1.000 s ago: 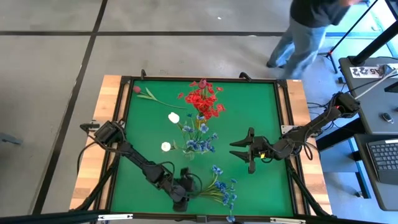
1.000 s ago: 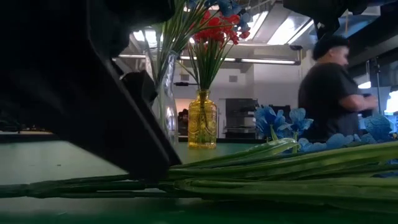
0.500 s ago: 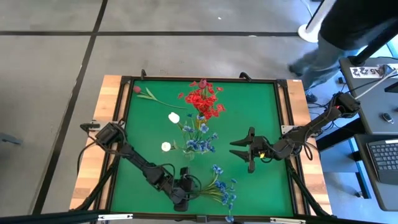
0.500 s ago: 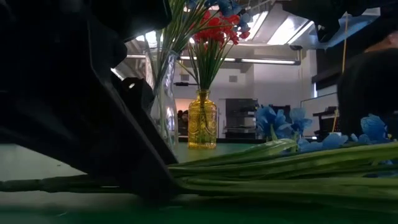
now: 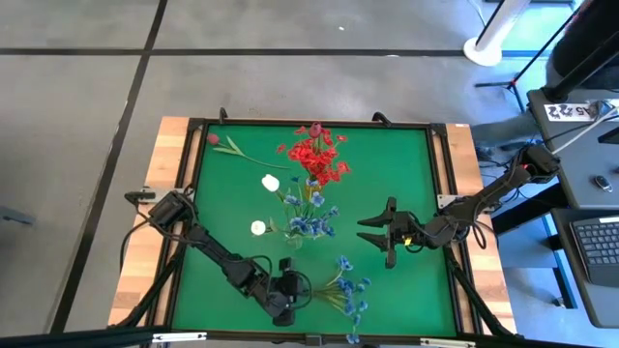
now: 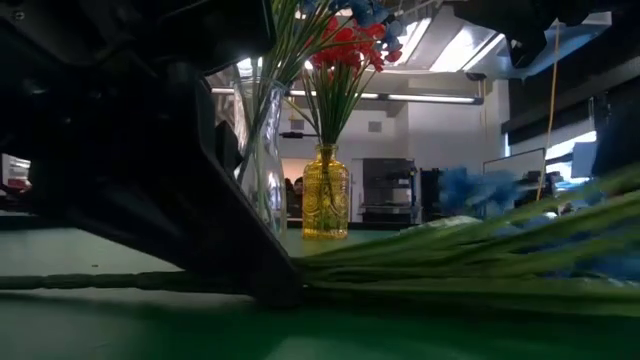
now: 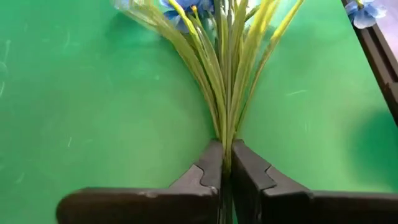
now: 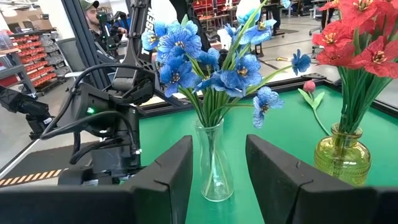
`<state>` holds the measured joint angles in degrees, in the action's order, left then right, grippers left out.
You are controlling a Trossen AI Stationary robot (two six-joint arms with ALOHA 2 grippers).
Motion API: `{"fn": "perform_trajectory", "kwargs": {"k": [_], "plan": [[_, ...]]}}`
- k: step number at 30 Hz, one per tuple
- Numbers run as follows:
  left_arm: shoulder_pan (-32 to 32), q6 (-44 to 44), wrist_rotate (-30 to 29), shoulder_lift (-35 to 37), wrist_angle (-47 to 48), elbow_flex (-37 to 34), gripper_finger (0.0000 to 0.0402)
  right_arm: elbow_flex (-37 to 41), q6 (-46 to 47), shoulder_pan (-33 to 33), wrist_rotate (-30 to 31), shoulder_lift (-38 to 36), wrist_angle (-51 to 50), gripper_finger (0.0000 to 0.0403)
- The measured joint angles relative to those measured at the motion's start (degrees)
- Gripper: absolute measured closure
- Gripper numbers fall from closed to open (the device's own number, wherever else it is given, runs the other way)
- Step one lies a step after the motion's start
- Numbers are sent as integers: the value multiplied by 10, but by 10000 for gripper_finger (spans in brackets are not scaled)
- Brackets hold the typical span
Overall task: Sort flowers into vase by color
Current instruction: Put the blue flowers into the transparent flower vase
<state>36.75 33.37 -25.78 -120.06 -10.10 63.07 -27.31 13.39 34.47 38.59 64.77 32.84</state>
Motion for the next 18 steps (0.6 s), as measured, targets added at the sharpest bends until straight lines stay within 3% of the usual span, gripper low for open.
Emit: {"fn": "perform_trajectory", "kwargs": {"k": [6,10,18], "plan": [[0,10,20,34,20,-4,397,0,-1,0,0,0,1,256],[7,7,11,104,33,-3,398,0,-1,0,0,-1,1,256],[63,-42,-133,251,93,-2,400,0,-3,0,0,-3,2,256]]}}
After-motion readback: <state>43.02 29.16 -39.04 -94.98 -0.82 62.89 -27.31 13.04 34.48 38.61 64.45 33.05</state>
